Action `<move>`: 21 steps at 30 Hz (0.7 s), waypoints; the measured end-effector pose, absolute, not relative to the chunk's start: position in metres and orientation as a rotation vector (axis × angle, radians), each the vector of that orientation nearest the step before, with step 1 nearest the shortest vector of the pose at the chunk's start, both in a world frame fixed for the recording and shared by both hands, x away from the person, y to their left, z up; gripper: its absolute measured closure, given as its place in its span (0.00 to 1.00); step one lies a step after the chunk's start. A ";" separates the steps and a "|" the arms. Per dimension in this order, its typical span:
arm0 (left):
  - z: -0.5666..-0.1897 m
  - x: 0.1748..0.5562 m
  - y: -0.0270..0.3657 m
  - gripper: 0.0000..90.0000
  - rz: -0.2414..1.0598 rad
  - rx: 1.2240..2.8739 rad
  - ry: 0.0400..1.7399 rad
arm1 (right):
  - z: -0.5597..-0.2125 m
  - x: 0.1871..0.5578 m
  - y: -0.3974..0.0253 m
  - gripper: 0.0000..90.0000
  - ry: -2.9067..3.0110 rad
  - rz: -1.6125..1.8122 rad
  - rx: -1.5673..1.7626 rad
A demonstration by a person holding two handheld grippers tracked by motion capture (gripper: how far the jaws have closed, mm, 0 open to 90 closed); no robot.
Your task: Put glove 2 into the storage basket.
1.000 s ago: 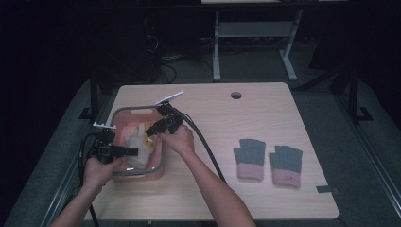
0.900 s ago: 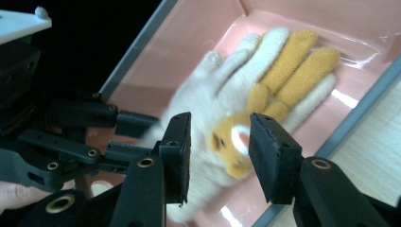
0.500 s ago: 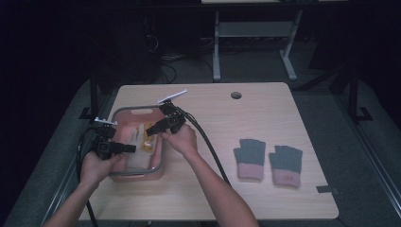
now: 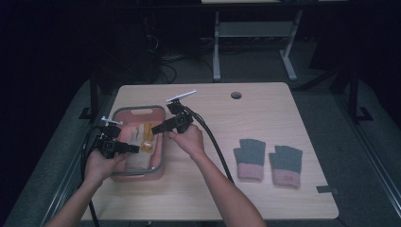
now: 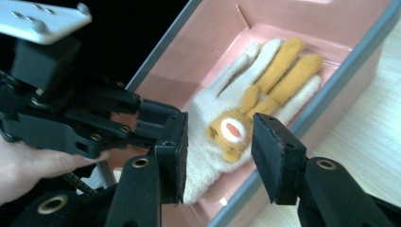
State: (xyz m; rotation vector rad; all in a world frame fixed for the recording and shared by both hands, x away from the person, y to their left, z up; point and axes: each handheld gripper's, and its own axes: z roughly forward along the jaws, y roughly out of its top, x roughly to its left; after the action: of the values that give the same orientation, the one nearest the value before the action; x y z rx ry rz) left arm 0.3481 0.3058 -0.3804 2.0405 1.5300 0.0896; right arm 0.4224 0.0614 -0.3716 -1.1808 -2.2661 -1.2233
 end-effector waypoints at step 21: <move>-0.344 0.346 0.270 0.48 0.136 1.914 1.374 | -0.341 0.417 0.002 0.48 -2.261 -1.340 -1.231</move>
State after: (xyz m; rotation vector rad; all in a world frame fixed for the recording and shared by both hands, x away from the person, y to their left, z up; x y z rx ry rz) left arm 0.3457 0.2699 -0.3444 1.9142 1.3738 0.1364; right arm 0.4168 0.0023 -0.3407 -1.2312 -2.2610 -1.3398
